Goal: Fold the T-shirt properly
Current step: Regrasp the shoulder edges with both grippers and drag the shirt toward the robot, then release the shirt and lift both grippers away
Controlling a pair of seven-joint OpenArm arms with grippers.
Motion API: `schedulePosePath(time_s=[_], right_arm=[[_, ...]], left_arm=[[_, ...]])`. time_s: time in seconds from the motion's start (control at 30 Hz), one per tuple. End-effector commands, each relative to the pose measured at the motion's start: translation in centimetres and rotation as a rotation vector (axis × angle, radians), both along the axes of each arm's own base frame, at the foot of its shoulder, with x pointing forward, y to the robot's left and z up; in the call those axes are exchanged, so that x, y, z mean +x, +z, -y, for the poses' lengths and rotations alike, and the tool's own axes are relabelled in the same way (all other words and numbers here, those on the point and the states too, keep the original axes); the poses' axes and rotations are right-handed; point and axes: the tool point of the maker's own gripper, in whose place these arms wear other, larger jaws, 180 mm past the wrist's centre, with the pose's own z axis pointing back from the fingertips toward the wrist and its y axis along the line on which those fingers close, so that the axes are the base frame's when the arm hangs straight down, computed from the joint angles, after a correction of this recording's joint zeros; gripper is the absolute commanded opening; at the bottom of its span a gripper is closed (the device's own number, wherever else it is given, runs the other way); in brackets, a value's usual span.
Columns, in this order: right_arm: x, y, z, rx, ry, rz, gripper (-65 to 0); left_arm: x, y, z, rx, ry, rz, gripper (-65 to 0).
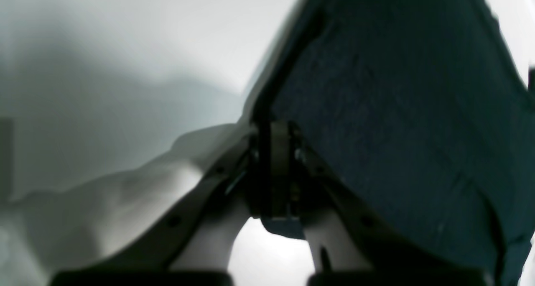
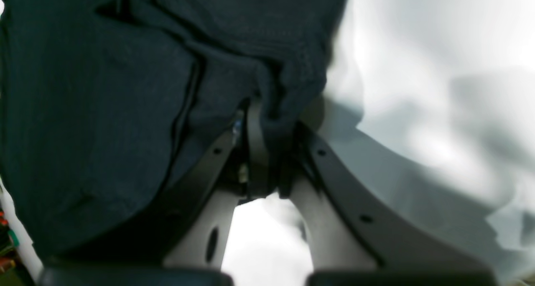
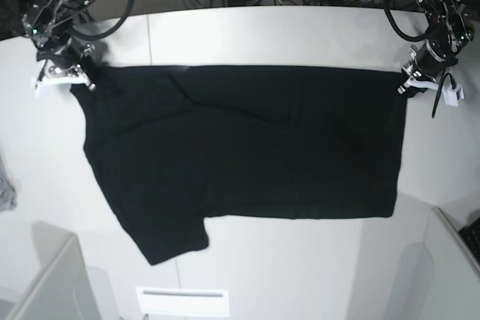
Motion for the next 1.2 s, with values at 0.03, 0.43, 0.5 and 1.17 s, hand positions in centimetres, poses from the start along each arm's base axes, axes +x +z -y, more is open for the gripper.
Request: schedulePosePath(time_s=[0.03,0.43,0.5,1.17], right_arm=[[0.1,1.3,0.8,-0.038,0.003,0.031,-65.0],[-4.9,1.5,2.0,0.012,-0.033,-0.1,-65.0],[-5.4,1.3,1.9,0.024,-0.034,-0.117,-65.0],[-7.0,0.7,1.2,0.051,-0.007,-0.179,-65.0]], left_arm=[[0.2,1.8,-1.0,0.025,-0.008,0.023,-65.0],[-3.6,3.6,-2.3,0.041,-0.021,-0.067,-65.0],[-4.1,3.7,-2.3,0.045,-0.024,-0.076,-65.0],[-7.2,2.8,-1.5,0.051,-0.044,-0.147,-65.0]])
